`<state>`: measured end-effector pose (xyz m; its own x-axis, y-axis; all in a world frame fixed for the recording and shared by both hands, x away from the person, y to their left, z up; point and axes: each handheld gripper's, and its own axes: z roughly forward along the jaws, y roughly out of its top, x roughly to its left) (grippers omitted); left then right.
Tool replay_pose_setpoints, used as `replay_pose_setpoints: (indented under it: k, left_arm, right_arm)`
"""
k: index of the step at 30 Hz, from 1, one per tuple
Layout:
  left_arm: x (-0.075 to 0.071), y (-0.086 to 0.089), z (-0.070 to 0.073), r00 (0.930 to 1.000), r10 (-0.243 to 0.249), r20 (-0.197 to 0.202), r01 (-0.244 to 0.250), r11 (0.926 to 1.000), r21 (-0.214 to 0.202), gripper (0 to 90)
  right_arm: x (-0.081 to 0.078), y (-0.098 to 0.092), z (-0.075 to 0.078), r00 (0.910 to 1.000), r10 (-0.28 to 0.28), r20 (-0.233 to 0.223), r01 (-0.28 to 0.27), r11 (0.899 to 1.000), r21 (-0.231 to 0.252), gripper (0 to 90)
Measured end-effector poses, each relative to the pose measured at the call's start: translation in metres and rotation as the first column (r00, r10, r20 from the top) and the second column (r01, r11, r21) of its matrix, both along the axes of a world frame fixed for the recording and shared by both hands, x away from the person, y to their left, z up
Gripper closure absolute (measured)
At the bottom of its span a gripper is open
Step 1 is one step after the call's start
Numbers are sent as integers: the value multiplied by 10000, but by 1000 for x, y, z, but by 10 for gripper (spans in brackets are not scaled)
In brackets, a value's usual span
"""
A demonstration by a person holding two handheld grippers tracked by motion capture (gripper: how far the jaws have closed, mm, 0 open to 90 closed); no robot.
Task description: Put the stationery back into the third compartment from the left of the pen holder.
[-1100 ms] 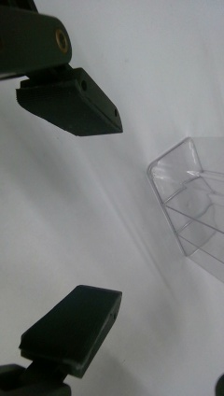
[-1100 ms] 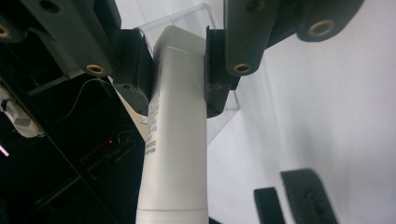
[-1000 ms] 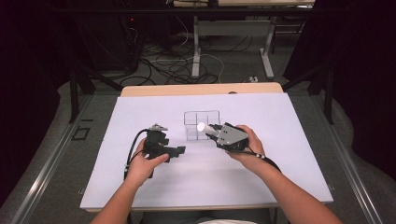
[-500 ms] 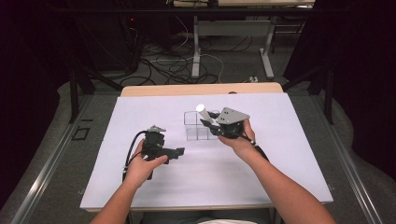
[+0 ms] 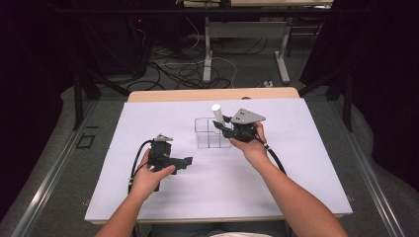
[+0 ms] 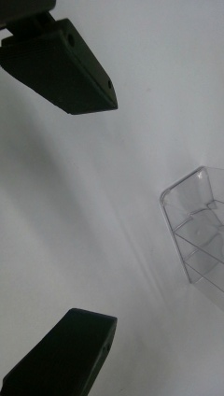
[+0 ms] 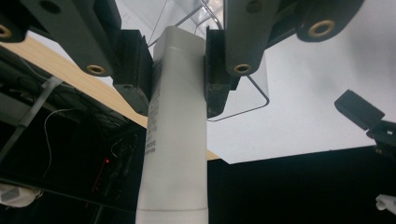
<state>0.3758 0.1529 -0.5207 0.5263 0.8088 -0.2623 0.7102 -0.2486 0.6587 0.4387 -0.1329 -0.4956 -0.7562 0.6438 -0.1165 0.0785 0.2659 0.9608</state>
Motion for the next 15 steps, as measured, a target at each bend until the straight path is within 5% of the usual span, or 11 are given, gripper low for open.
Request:
replay_pose_setpoints:
  k: [6, 15]
  left_arm:
    - [0, -1, -2, 10000, -80, -24, 80, 10000, -50, 6]
    - [1, -1, -4, 9998, -129, -152, 129, 9999, 40, 6]
  right_arm:
    - [3, -1, -6, 9994, -149, -315, 163, 9988, 464, 664]
    - [5, -6, -17, 9964, -480, -694, 513, 9976, 461, 664]
